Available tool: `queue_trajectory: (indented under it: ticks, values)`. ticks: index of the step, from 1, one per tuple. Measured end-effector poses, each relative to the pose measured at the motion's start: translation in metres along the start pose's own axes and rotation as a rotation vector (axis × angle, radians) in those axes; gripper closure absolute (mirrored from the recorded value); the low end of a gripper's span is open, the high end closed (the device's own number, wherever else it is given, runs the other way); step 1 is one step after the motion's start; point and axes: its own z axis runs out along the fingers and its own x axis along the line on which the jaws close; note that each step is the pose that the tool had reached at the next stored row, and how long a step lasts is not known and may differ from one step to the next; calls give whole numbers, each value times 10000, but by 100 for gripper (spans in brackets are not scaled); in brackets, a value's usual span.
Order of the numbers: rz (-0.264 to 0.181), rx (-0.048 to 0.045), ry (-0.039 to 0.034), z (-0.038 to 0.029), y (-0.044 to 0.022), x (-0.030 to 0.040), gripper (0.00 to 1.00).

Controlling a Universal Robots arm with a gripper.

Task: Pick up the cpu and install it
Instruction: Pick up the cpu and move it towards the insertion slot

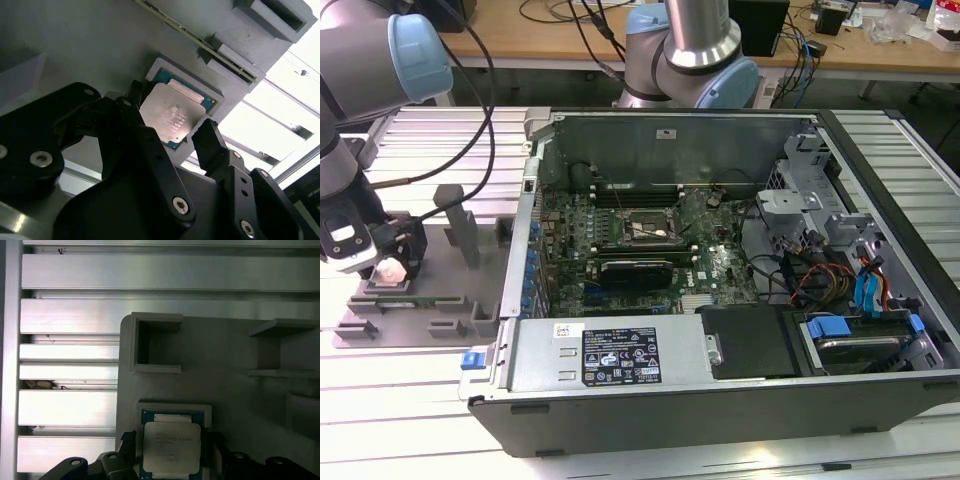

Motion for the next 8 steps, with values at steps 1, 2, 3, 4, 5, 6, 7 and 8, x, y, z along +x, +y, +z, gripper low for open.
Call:
queue_trajectory:
  ticks: [1, 2, 3, 4, 5, 6, 7, 8]
  values:
    - [2, 0, -1, 0, 2, 0, 32]
    - [16, 0, 0, 0, 2, 0, 32]
    - [83, 0, -3, 1, 2, 0, 32]
    - [263, -1, -8, 2, 2, 0, 32]
    - [361, -1, -11, 2, 3, 0, 32]
    - [363, -1, -11, 2, 2, 0, 32]
    - [365, -10, -11, 2, 4, 0, 32]
    - [367, -13, -12, 3, 7, 1, 32]
